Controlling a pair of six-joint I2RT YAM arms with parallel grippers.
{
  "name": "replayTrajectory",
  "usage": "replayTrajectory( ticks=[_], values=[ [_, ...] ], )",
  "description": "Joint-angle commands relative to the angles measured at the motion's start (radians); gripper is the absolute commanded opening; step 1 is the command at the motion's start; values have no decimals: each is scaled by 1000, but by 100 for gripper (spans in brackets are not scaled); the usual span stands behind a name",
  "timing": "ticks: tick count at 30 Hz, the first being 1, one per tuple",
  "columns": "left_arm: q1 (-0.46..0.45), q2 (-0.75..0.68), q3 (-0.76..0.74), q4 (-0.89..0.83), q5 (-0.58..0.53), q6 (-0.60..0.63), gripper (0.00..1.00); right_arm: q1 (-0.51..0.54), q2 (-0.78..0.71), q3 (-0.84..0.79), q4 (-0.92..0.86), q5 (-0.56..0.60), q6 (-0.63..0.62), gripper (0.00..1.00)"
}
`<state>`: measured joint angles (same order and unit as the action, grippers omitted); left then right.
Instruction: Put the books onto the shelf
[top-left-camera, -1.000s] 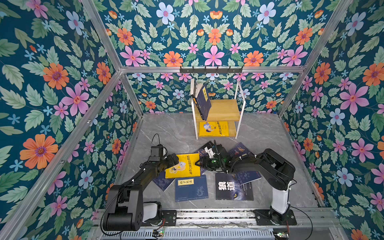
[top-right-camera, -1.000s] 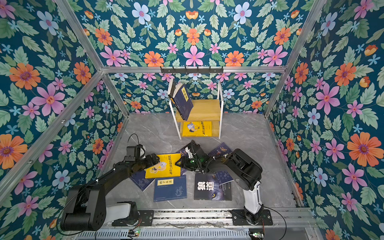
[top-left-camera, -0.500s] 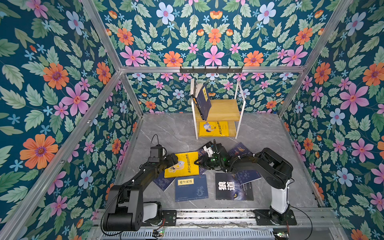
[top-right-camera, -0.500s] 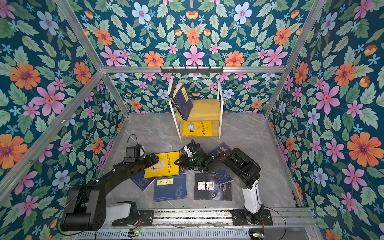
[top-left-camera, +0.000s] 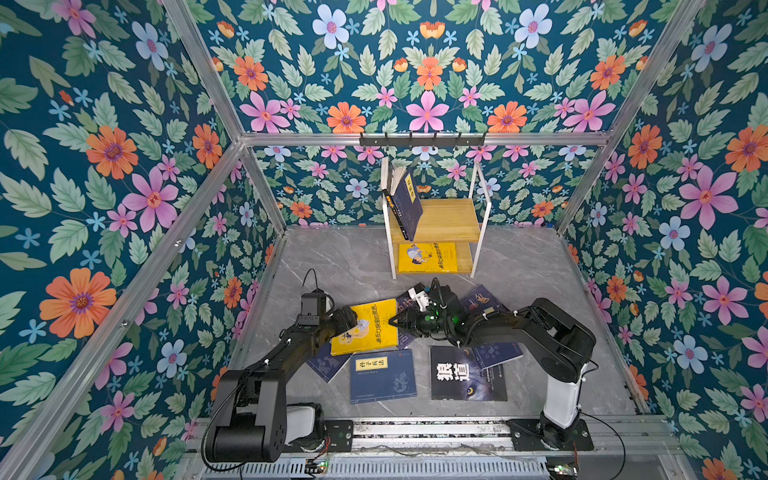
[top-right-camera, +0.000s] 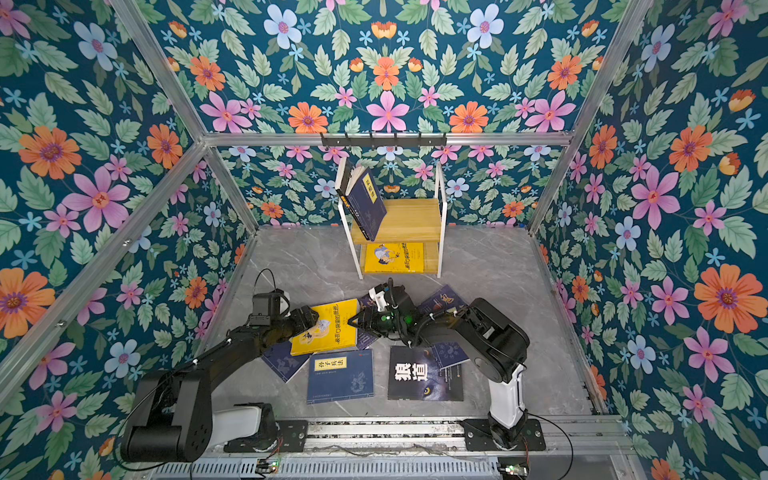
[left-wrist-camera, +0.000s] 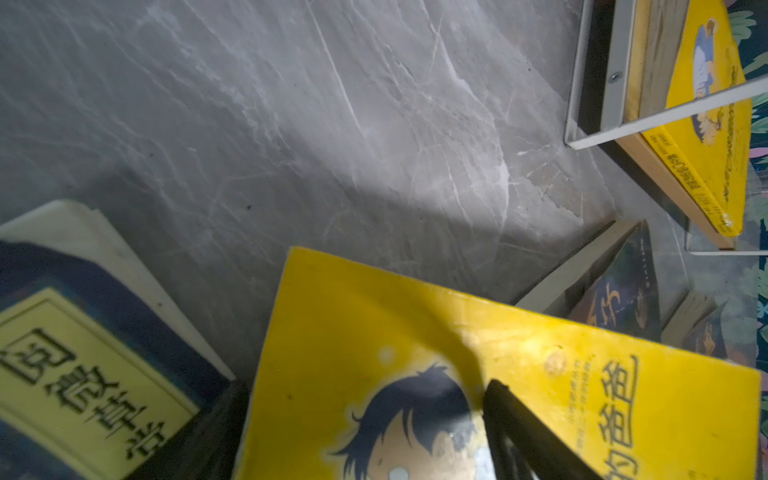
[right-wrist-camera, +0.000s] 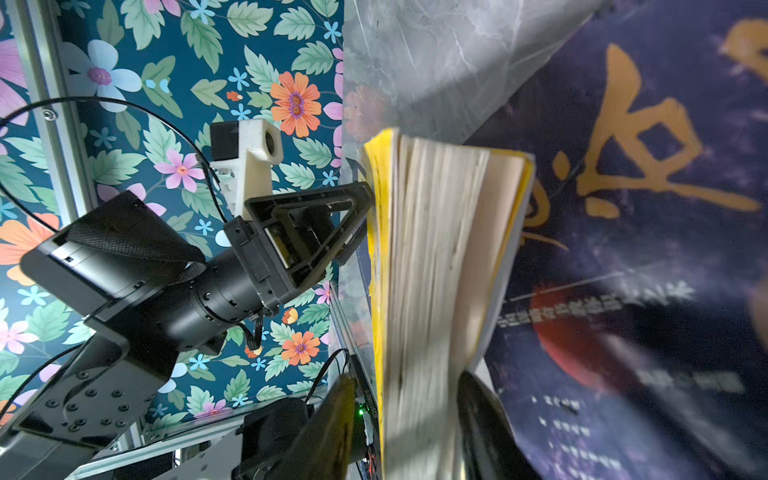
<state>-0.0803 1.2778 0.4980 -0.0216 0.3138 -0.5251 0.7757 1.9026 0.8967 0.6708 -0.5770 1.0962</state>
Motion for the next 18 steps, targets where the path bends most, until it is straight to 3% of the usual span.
replayTrajectory(
  ticks=[1, 14, 18],
  values=[
    [-3, 5, 3, 25, 69, -27, 89, 2, 17, 17, 125, -54, 33, 45],
    [-8, 25, 14, 42, 83, -27, 87, 0, 126, 139, 186, -115, 90, 49],
    [-7, 29, 39, 23, 78, -11, 87, -17, 106, 108, 205, -99, 115, 48]
  ],
)
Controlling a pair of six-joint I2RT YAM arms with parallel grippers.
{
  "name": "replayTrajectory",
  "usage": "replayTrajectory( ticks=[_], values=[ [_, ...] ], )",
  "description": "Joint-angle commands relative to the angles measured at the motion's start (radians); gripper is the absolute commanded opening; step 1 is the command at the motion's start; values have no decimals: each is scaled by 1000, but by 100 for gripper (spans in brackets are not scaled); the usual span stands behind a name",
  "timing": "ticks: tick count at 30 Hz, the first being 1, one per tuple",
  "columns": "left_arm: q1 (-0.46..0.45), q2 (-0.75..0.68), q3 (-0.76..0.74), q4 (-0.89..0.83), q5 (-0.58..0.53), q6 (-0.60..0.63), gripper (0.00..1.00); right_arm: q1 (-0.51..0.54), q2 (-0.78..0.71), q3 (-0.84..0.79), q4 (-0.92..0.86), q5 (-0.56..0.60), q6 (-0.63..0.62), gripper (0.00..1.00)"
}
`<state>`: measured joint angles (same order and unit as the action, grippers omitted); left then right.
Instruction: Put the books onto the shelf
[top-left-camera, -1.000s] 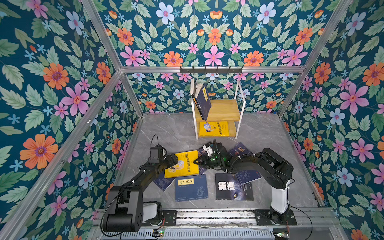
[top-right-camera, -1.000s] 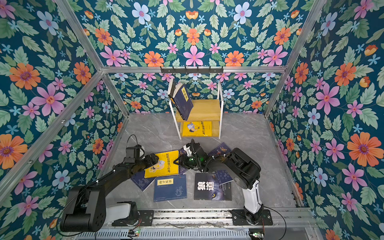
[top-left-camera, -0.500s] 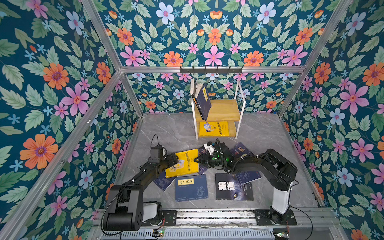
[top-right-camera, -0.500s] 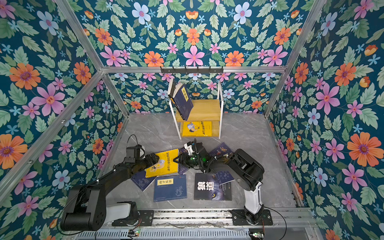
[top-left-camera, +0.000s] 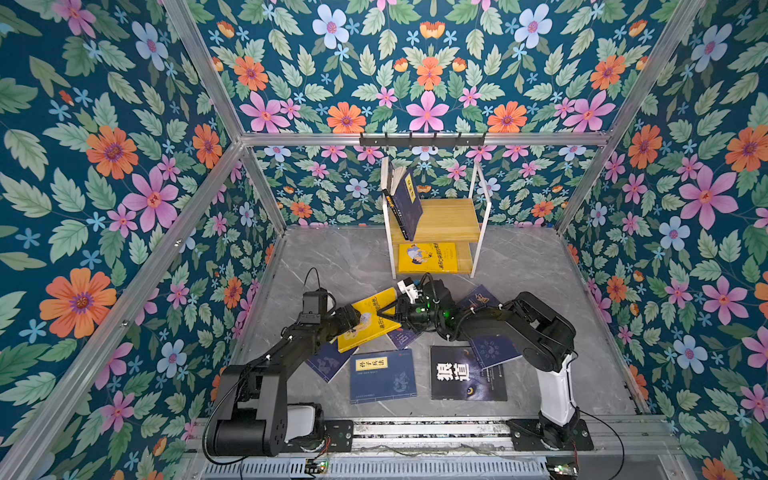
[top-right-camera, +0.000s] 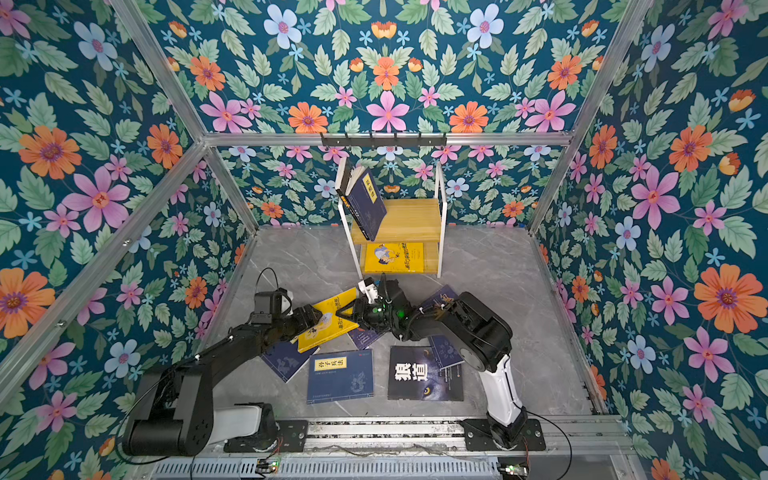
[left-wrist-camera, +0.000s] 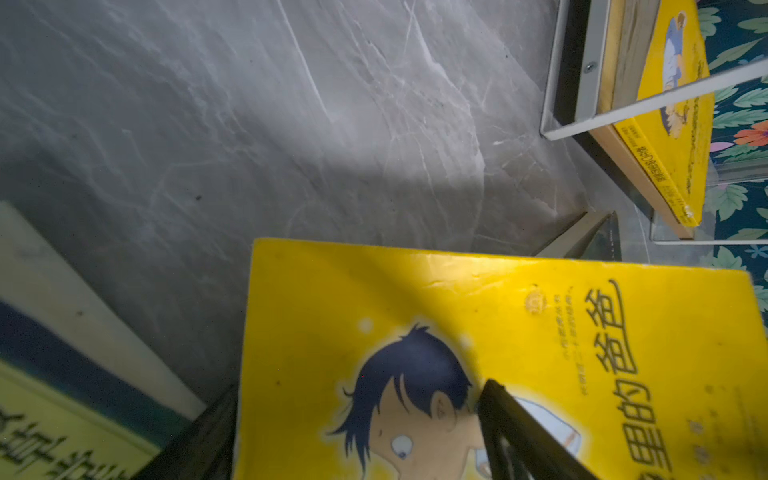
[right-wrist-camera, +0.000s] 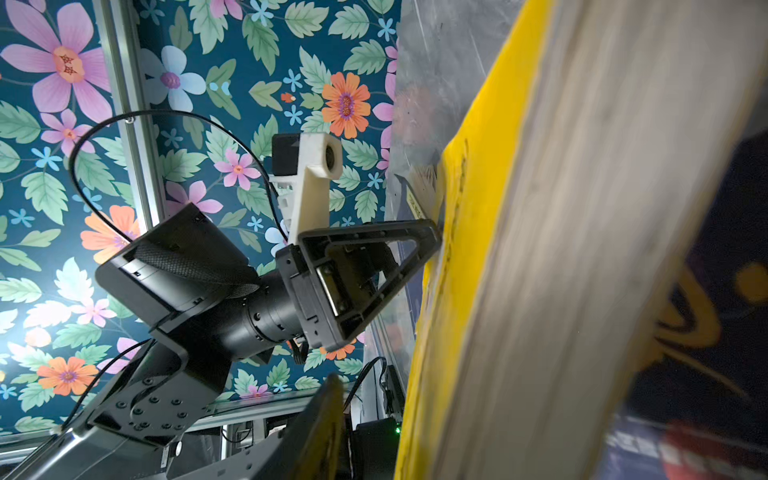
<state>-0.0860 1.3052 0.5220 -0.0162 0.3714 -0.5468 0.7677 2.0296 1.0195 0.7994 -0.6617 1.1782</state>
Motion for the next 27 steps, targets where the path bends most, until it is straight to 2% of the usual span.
replayTrajectory(
  ticks=[1, 4, 6, 7, 11, 13, 18, 21, 23, 27],
  values=[
    [-2, 0, 14, 17, 19, 13, 87, -13, -42, -33, 70, -3, 24, 49],
    [-1, -5, -4, 29, 17, -2, 87, -30, -75, -77, 37, 4, 2, 47],
    [-1, -2, 10, 21, 21, 6, 87, -44, -87, -106, 34, 8, 10, 42],
    [-1, 0, 19, 18, 21, 13, 87, -48, -97, -126, 46, 22, 20, 37],
    [-1, -10, 6, 50, 44, 1, 87, -52, -108, -140, 52, 17, -12, 7],
    [1, -12, 21, 45, 56, 9, 87, -65, -110, -146, 58, -3, -5, 0],
    [5, -33, 81, 40, 98, 67, 98, -105, -181, -214, 114, 0, -5, 0],
    [21, -41, 119, 41, 154, 88, 100, -135, -229, -239, 107, -8, 0, 0],
    [30, -50, 136, 66, 206, 82, 100, -148, -267, -262, 132, -8, 1, 0],
    [46, -60, 130, 165, 380, 44, 100, -176, -332, -275, 83, -31, -28, 0]
  ],
)
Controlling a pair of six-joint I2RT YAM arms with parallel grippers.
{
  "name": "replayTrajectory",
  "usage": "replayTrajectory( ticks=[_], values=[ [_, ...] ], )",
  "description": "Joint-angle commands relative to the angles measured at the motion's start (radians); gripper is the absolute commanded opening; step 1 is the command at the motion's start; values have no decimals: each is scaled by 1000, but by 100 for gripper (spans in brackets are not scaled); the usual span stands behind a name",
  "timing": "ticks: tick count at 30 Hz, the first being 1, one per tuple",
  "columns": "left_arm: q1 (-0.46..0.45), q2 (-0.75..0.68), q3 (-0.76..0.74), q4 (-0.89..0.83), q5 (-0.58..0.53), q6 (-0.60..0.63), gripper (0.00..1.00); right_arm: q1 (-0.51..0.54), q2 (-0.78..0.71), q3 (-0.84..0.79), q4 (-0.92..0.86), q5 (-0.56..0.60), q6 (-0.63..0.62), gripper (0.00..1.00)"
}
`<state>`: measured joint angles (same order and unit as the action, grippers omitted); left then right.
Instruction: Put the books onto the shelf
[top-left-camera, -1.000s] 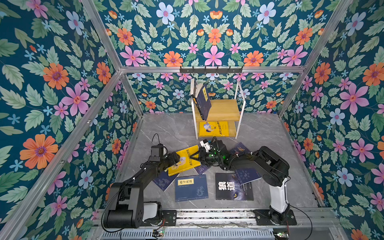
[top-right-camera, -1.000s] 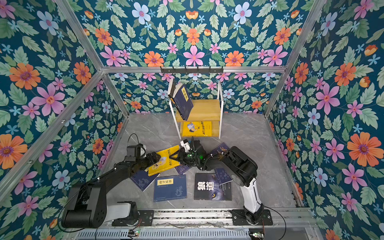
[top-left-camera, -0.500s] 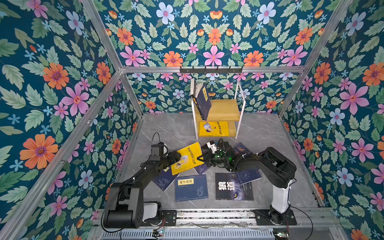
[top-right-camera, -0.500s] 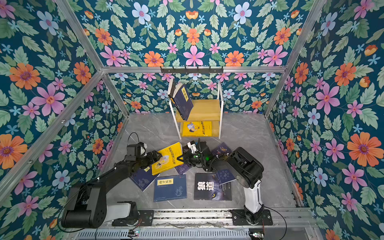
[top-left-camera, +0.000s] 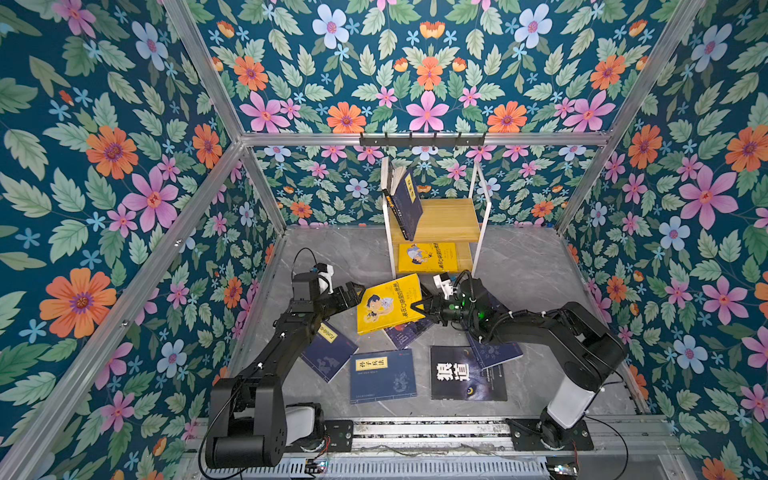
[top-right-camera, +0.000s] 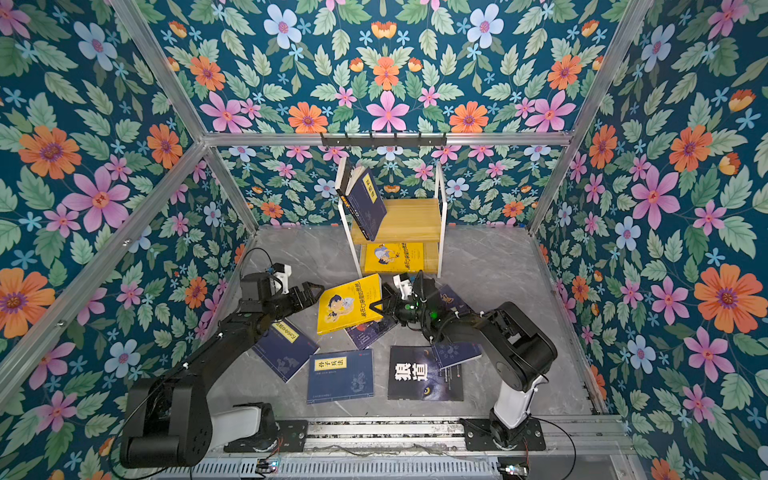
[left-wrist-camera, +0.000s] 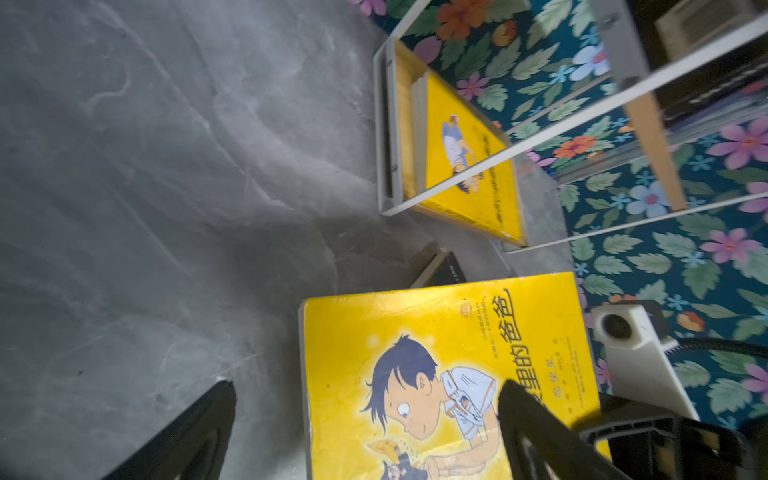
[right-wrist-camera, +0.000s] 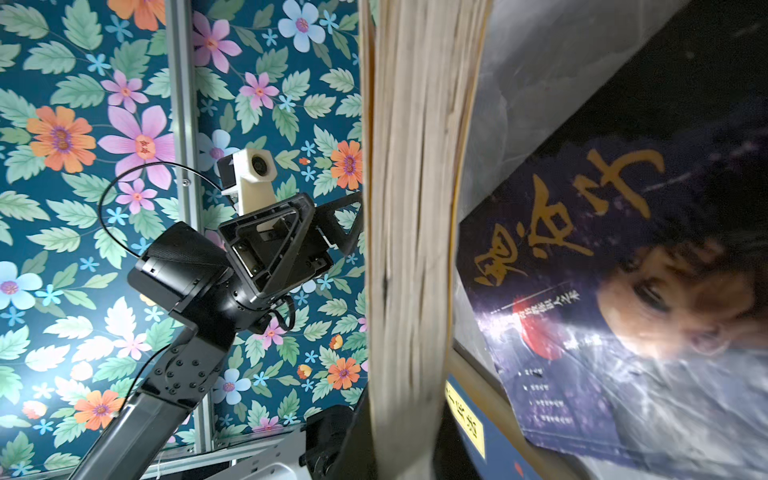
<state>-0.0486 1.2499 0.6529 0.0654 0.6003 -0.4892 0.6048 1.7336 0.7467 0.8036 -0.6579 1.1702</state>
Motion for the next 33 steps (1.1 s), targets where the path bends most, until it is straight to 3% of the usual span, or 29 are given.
replayTrajectory(
  ticks=[1, 7, 13, 23, 26, 31, 33],
  values=[
    [13, -2, -1, 107, 191, -28, 100, -20, -54, -14, 85, -34, -13, 0],
    [16, -4, -24, 255, 341, -97, 100, -62, -180, -70, 78, -30, -34, 0],
    [16, -5, -36, 282, 355, -115, 100, -97, -276, -98, 73, -30, -34, 0],
    [-19, 15, -108, 488, 397, -317, 96, -103, -303, -69, 76, -50, -17, 0],
    [-34, 26, -96, 501, 389, -350, 87, -95, -298, -69, 120, -47, -5, 0],
    [-42, 43, -80, 474, 366, -370, 57, -87, -260, -59, 129, -49, 6, 0],
    [-43, 41, -80, 481, 365, -389, 51, -78, -242, -63, 158, -48, 13, 0]
  ],
)
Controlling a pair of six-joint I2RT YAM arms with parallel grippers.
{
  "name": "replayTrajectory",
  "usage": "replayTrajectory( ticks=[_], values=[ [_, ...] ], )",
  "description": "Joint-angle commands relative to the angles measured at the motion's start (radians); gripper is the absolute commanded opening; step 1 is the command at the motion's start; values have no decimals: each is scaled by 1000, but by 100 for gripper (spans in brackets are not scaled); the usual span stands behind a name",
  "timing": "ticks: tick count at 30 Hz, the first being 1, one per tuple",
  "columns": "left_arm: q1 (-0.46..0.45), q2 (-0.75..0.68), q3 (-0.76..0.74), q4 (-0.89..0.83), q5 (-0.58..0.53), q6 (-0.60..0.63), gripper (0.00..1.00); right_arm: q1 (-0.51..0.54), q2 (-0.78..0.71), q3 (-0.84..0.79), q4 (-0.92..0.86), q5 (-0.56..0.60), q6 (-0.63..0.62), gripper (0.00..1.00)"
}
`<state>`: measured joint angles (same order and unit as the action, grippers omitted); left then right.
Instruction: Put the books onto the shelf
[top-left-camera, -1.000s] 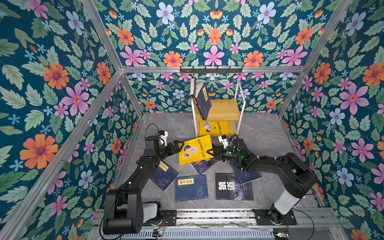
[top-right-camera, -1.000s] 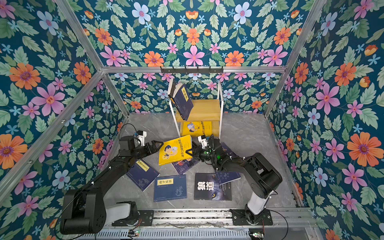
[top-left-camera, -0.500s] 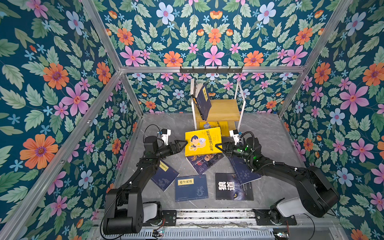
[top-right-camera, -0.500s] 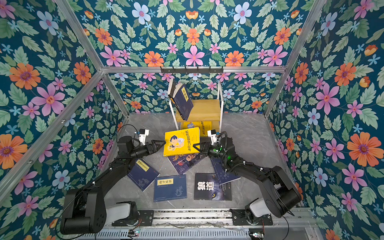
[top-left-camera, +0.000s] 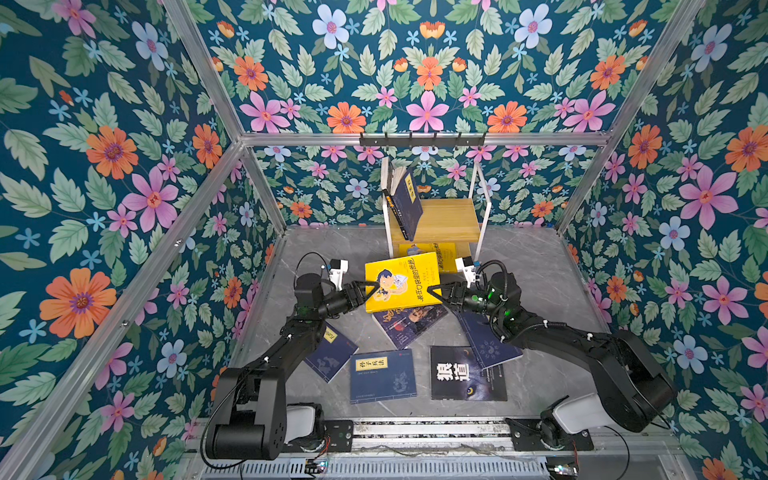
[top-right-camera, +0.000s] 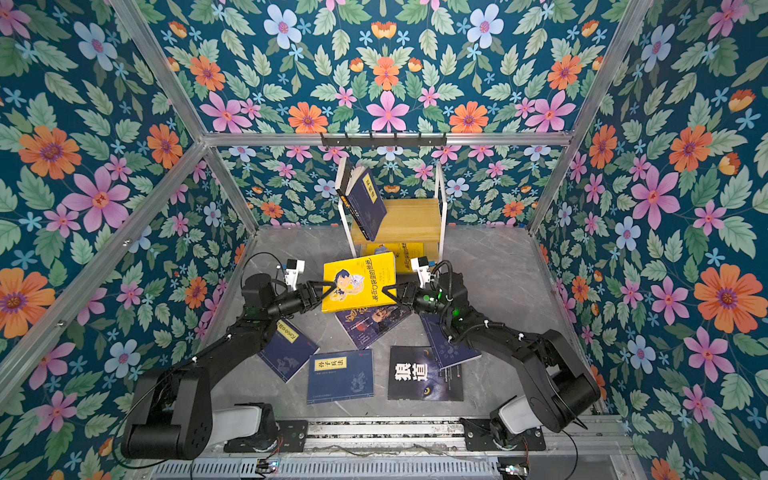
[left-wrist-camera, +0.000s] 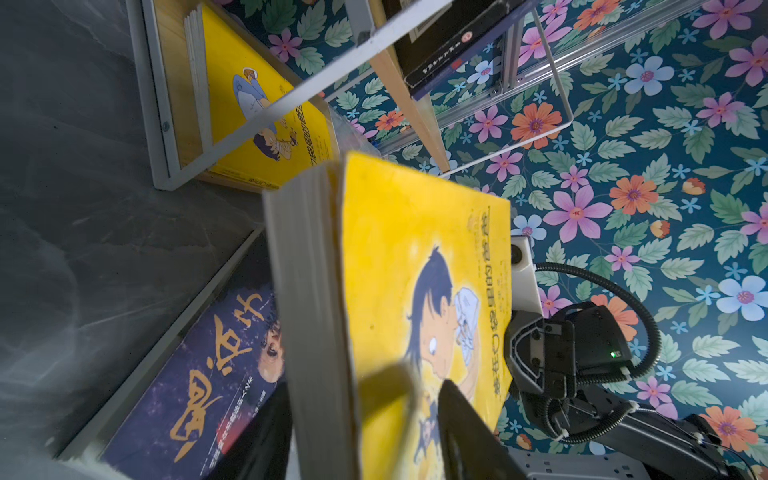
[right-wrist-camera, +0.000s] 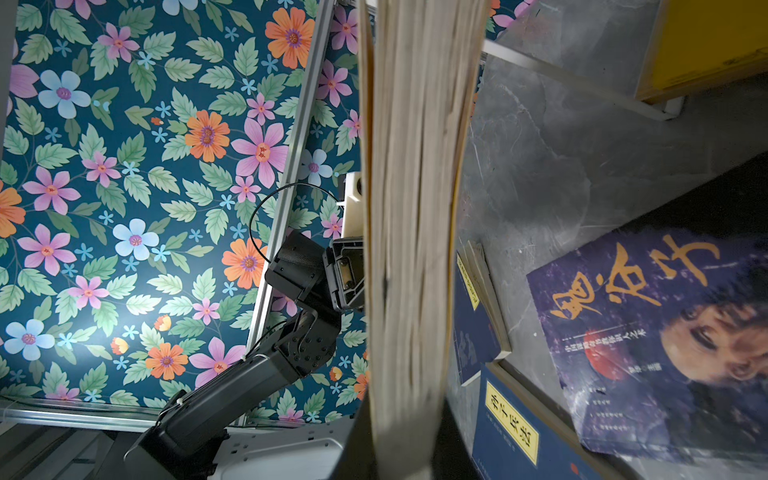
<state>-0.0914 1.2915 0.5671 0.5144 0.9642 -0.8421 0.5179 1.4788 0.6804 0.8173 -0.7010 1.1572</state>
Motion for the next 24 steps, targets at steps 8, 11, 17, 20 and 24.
replayTrajectory(
  ticks=[8, 11, 17, 20, 24],
  values=[
    [4, -6, 6, 13, -4, -27, 13, 4, 29, -15, 78, 4, -28, 16],
    [7, -4, -2, 13, -15, -37, 2, -13, 6, -19, -34, 11, -90, 30],
    [7, -2, 12, -13, -13, -19, 3, -47, -121, -67, -272, 98, -236, 47],
    [8, 6, 20, -9, -3, -19, 2, -52, -203, -42, -459, 143, -332, 50],
    [9, 2, 11, -13, -13, -20, 1, -53, -322, -22, -664, 254, -481, 52]
  ],
)
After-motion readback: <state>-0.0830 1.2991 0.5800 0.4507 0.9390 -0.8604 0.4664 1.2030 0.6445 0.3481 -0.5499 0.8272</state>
